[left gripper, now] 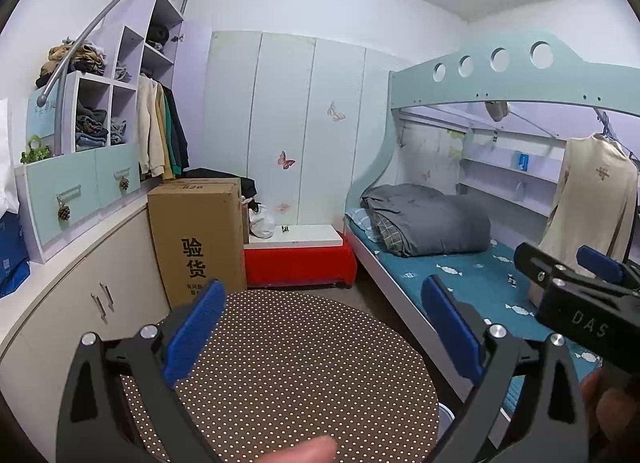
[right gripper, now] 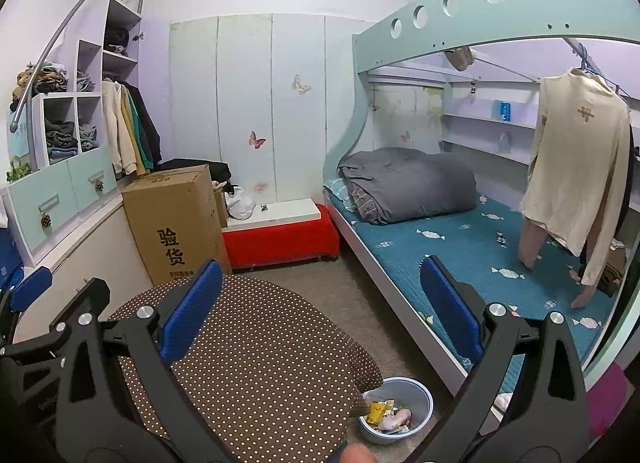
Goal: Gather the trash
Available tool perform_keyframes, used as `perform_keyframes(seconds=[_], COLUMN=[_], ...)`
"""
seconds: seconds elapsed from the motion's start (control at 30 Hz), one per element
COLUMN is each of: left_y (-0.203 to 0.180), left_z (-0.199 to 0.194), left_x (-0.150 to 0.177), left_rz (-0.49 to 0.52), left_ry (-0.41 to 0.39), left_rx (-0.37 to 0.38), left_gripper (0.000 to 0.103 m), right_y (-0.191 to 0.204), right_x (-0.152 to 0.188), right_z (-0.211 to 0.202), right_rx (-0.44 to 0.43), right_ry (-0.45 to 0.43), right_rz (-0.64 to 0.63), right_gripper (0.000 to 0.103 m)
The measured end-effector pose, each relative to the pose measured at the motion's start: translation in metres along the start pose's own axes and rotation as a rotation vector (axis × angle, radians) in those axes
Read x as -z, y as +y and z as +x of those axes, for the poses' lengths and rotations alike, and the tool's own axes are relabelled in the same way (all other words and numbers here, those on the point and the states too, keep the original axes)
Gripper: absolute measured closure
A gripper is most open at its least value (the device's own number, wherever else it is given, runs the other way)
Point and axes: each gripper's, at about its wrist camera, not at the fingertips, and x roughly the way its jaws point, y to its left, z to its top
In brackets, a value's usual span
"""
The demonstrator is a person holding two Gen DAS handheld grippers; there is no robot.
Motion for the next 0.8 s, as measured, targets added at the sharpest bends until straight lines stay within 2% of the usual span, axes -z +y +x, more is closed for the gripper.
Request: perform_keyframes(seconds=[0.8], left_y=[0.0055], left_z=[0.0047], left_x=[-0.0010], left_rz=[0.002], left_ry=[0.010], left_rx=[-0.013], left_gripper=[0.006], right_y=[0.0047], right_x=[0.0011], right_z=[0.0027], right_rx=[-0.013], right_ry=[0.003], right_rz=[0.006], right_gripper=[0.006])
